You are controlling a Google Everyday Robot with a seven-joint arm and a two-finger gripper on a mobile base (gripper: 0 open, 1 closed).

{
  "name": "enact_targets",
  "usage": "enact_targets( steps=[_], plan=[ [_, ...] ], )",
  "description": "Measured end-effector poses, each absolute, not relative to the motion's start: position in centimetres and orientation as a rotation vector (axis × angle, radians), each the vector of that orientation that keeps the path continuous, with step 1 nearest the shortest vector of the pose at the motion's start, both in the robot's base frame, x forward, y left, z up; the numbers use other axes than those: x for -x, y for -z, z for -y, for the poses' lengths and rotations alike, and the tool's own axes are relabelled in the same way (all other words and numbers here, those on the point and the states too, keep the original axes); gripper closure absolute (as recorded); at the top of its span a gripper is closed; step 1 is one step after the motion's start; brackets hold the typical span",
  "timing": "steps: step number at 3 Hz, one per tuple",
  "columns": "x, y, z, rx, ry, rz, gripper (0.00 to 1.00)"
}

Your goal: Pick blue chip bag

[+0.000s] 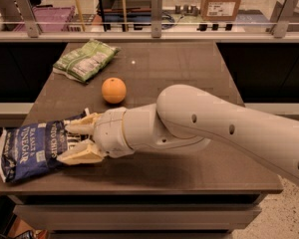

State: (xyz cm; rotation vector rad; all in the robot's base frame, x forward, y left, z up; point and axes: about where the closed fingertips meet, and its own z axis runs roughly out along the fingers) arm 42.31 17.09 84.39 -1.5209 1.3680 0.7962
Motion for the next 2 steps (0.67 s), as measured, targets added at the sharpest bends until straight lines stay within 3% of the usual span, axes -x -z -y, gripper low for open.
enact_targets(
  steps=[2],
  plan=[
    [-42.01,-84.65,-17.4,1.53,-0.792,-1.36,0.95]
  ],
)
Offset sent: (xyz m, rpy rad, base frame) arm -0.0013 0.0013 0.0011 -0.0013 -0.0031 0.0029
